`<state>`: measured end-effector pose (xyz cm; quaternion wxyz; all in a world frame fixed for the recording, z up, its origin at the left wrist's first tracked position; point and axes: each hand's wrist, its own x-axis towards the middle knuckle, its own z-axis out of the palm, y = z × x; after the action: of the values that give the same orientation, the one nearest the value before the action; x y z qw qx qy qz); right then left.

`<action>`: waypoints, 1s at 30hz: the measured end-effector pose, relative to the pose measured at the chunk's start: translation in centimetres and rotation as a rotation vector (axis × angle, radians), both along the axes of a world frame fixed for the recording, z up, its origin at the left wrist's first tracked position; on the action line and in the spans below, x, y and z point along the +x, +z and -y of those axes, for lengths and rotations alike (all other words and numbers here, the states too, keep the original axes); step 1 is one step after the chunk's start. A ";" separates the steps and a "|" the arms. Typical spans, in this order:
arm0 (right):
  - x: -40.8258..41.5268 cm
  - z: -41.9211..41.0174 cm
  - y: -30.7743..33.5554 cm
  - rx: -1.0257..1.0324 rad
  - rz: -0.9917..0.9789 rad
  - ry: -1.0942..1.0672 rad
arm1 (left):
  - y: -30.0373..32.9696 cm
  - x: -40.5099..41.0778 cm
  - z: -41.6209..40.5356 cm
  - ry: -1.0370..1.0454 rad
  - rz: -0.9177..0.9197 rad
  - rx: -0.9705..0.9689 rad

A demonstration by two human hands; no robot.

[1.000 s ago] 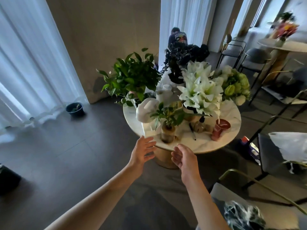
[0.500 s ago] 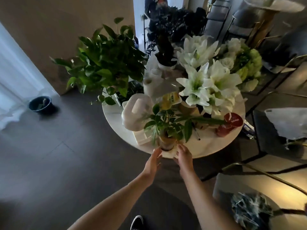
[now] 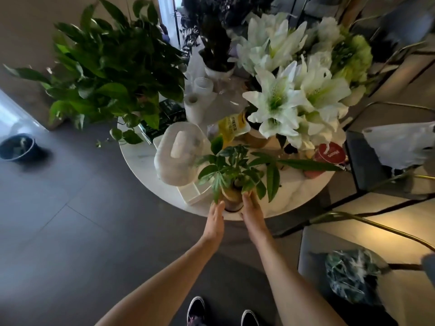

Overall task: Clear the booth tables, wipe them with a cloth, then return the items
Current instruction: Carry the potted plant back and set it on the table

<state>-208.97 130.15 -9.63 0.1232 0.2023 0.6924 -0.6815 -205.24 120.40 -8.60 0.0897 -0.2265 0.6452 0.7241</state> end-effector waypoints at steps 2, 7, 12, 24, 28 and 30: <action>0.6 0.2 0.9 0.058 -0.082 -0.001 | 0.9 0.5 0.2 -0.013 -0.040 -0.050; 3.1 0.7 4.8 -0.025 -0.113 -0.165 | 3.1 1.7 0.2 -0.042 -0.167 -0.045; 7.0 -0.1 8.7 -0.041 -0.190 -0.226 | 7.2 3.1 -0.1 -0.106 -0.228 0.022; 17.5 -8.4 19.8 0.008 -0.353 -0.407 | 18.7 9.8 -7.4 -0.455 -0.366 0.094; 22.9 -13.1 22.8 0.036 -0.404 -0.512 | 22.9 14.4 -12.0 -0.590 -0.409 0.112; 26.6 -15.7 24.1 0.041 -0.428 -0.568 | 24.2 17.0 -14.8 -0.660 -0.424 0.114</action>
<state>-182.38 145.87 14.47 -0.2231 0.2417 0.6324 -0.7014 -188.21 135.21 15.60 0.1946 0.1529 0.6464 0.7217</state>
